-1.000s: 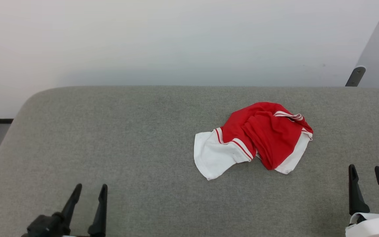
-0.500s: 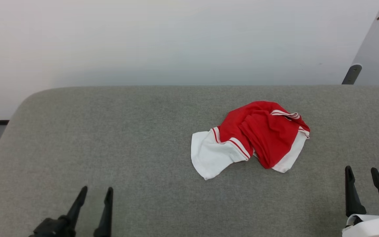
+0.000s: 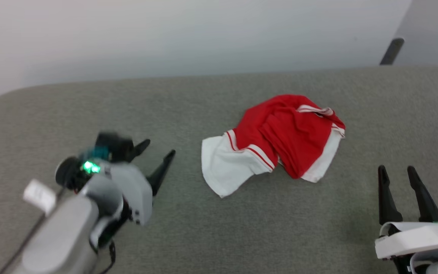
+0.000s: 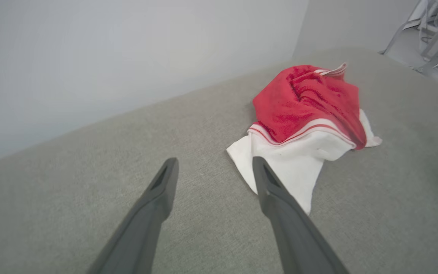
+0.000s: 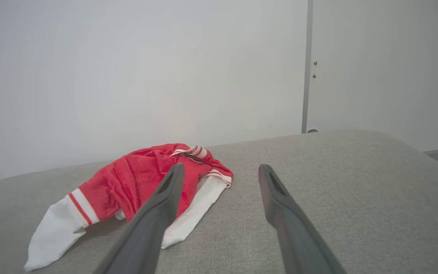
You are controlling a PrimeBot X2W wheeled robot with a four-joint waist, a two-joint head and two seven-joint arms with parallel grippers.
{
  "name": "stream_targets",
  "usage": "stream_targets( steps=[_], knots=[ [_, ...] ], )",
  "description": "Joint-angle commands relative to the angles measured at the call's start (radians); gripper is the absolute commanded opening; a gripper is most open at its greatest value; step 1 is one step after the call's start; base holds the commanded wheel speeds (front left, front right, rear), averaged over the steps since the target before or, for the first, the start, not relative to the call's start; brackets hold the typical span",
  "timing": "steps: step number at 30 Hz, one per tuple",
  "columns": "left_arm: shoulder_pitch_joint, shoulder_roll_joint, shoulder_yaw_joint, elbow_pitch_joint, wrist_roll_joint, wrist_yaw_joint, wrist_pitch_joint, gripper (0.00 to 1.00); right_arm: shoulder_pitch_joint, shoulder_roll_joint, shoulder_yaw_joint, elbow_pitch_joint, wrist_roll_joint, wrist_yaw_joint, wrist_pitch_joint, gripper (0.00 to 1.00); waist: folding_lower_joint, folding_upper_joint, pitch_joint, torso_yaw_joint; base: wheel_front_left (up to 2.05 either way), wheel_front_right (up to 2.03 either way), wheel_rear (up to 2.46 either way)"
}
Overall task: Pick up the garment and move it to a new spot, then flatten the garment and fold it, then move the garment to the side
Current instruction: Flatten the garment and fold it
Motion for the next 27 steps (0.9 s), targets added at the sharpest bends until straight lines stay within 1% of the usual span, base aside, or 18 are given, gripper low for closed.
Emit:
stream_targets(
  steps=[1, 3, 5, 7, 9, 13, 15, 17, 21, 22, 23, 24, 25, 27],
  knots=[
    [-0.024, 0.003, -0.016, 0.021, -0.042, 0.003, 0.033, 1.00, -0.014, 0.004, 0.006, 0.005, 0.009, 0.000, -0.007, 1.00, 0.0000, 0.0000, 0.055, -0.053, 0.00, 0.00, 0.00],
    [-0.111, 0.018, -0.095, 0.064, -0.138, 0.002, 0.144, 1.00, -0.032, 0.009, 0.011, 0.016, 0.009, 0.000, -0.011, 1.00, 0.0000, 0.0000, 0.079, -0.073, 0.00, 0.00, 0.00],
    [-0.186, 0.029, -0.121, 0.130, -0.235, 0.002, 0.239, 1.00, -0.048, 0.015, 0.015, 0.027, 0.012, 0.000, -0.016, 1.00, 0.0000, 0.0000, 0.102, -0.095, 0.00, 0.00, 0.00],
    [-0.241, 0.024, -0.164, 0.176, -0.309, 0.002, 0.328, 1.00, -0.059, 0.021, 0.021, 0.038, 0.015, 0.000, -0.020, 1.00, 0.0000, 0.0000, 0.120, -0.116, 0.00, 0.00, 0.00],
    [-0.290, 0.018, -0.183, 0.232, -0.377, 0.001, 0.404, 1.00, -0.072, 0.027, 0.024, 0.048, 0.016, 0.000, -0.024, 1.00, 0.0000, 0.0000, 0.137, -0.136, 0.00, 0.00, 0.00],
    [-0.350, 0.008, -0.227, 0.318, -0.473, 0.001, 0.553, 1.00, -0.092, 0.037, 0.030, 0.057, 0.023, 0.000, -0.025, 1.00, 0.0000, 0.0000, 0.160, -0.174, 0.00, 0.00, 0.00],
    [-0.366, -0.001, -0.228, 0.351, -0.530, 0.001, 0.604, 1.00, -0.101, 0.041, 0.031, 0.048, 0.025, 0.000, -0.026, 1.00, 0.0000, 0.0000, 0.171, -0.191, 0.00, 0.00, 0.00],
    [-0.380, 0.000, -0.232, 0.380, -0.561, 0.001, 0.639, 1.00, -0.102, 0.044, 0.033, 0.044, 0.026, 0.000, -0.026, 1.00, 0.0000, 0.0000, 0.179, -0.204, 0.00, 0.00, 0.00],
    [-0.387, 0.011, -0.265, 0.426, -0.565, 0.002, 0.637, 1.00, -0.109, 0.049, 0.034, 0.035, 0.032, 0.000, -0.026, 1.00, 0.0000, 0.0000, 0.193, -0.225, 0.00, 0.00, 0.00],
    [-0.387, 0.009, -0.270, 0.436, -0.571, 0.002, 0.630, 0.81, -0.109, 0.050, 0.032, 0.033, 0.032, 0.000, -0.026, 1.00, 0.0000, 0.0000, 0.196, -0.228, 0.00, 0.00, 0.00],
    [-0.388, 0.009, -0.277, 0.445, -0.574, 0.002, 0.623, 0.43, -0.109, 0.051, 0.031, 0.032, 0.033, 0.000, -0.026, 1.00, 0.0000, 0.0000, 0.197, -0.229, 0.00, 0.00, 0.00],
    [-0.389, 0.008, -0.285, 0.448, -0.576, 0.002, 0.614, 0.18, -0.108, 0.052, 0.030, 0.030, 0.032, 0.000, -0.026, 1.00, 0.0000, 0.0000, 0.199, -0.230, 0.00, 0.00, 0.00],
    [-0.390, 0.011, -0.288, 0.455, -0.580, 0.002, 0.603, 0.00, -0.107, 0.053, 0.028, 0.029, 0.032, 0.000, -0.027, 1.00, 0.0000, 0.0000, 0.200, -0.230, 0.00, 0.00, 0.00],
    [-0.403, 0.022, -0.290, 0.467, -0.583, 0.002, 0.578, 0.00, -0.102, 0.054, 0.022, 0.028, 0.029, 0.000, -0.026, 1.00, 0.0000, 0.0000, 0.197, -0.226, 0.00, 0.00, 0.00]
  ],
)
